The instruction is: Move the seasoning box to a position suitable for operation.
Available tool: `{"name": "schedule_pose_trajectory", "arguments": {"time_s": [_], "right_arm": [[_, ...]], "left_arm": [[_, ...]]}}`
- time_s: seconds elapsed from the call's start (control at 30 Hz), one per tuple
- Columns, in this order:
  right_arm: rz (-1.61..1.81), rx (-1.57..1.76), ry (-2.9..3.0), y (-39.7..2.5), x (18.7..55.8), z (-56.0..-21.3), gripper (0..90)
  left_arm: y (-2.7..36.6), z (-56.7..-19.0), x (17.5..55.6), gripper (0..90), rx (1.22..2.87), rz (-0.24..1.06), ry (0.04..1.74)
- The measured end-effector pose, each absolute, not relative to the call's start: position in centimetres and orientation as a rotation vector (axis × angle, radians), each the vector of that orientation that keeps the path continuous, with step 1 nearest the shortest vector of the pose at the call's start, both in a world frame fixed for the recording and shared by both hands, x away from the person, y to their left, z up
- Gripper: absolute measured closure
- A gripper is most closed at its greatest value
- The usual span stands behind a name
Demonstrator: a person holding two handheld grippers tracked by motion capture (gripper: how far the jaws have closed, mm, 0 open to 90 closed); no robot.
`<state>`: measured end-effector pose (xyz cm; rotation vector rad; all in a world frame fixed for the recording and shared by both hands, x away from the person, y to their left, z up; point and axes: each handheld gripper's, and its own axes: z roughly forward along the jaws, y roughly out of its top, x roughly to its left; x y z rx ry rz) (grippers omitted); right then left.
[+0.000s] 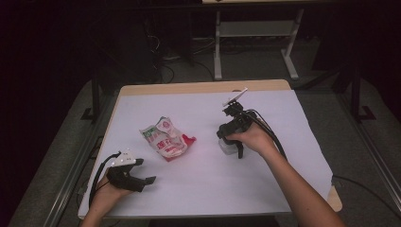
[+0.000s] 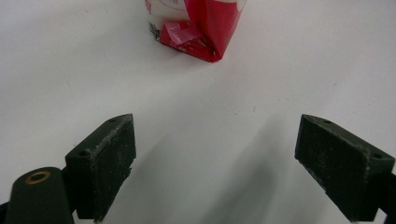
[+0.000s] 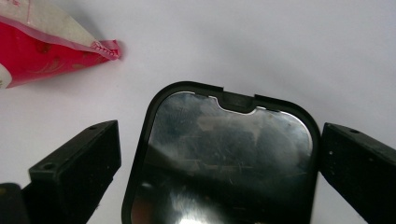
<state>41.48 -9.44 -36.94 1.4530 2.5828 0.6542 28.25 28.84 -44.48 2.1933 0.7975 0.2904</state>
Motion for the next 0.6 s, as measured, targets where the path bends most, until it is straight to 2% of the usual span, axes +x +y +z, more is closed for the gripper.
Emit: {"name": "schedule_pose_trajectory", "arguments": {"time_s": [0.43,0.6], "right_arm": [[0.579,1.461,2.605,-8.5,41.9,-38.7,0.0],[0.582,1.475,2.601,-8.6,42.0,-38.8,5.5]], "left_arm": [[28.7,-44.6,28.3,12.1,2.192,0.281,0.794],[28.7,-44.6,28.3,12.1,2.193,0.280,0.796]]}}
